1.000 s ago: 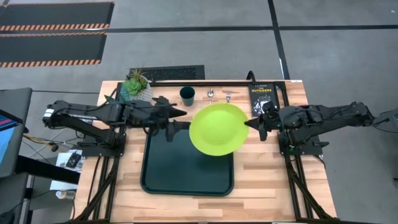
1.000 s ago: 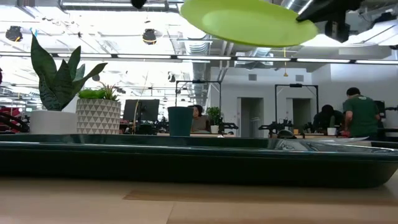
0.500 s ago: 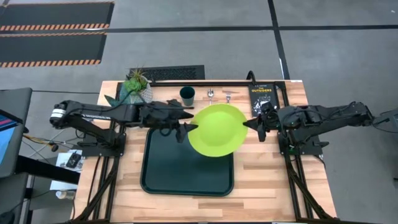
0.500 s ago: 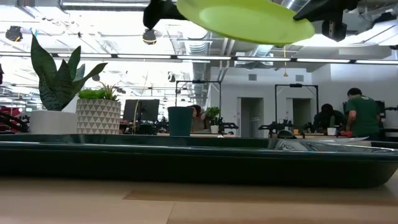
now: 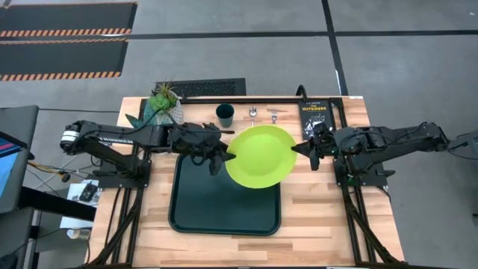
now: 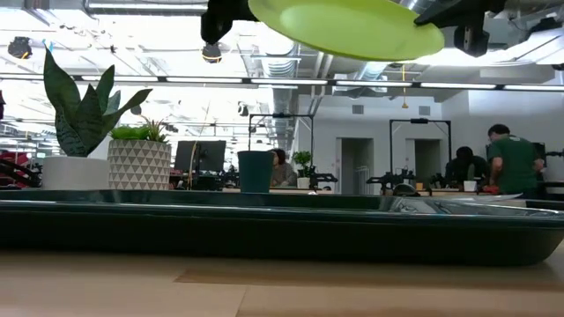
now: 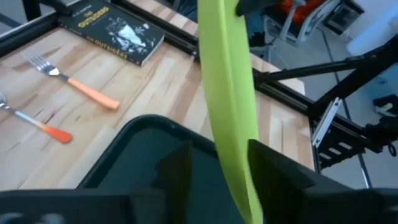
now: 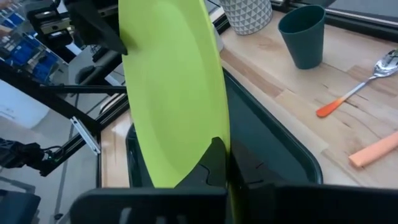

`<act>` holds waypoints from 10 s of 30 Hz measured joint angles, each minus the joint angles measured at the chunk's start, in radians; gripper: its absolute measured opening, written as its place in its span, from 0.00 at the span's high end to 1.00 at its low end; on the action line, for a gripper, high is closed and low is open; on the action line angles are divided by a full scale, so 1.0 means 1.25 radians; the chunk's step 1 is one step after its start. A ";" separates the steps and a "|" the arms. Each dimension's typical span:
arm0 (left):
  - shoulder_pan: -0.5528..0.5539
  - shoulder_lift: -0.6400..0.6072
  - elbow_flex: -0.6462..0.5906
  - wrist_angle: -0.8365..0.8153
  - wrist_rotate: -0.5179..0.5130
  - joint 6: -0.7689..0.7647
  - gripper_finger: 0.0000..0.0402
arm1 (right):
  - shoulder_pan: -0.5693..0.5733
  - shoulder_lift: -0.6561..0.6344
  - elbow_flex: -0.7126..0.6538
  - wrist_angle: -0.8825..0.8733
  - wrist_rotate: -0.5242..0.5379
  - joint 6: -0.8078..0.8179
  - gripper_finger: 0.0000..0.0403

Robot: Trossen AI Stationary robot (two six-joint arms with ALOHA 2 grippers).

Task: Pick and place plate/cup/fork/spoon on tray
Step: Put the green plate to the bottom right of the black tray, then put the orange fork on the black tray to the left of the green plate

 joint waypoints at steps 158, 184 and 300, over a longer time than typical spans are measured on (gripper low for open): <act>-0.111 0.208 -0.232 0.045 -0.006 -0.626 0.52 | 0.148 0.143 -0.001 -0.300 0.066 0.204 0.66; 0.066 0.031 -0.232 0.200 -0.030 -0.536 0.52 | 0.111 0.143 -0.001 -0.300 0.156 0.237 0.66; 0.218 -0.218 -0.268 0.207 -0.057 -0.365 0.46 | -0.243 0.603 0.256 -0.035 -0.085 0.064 0.88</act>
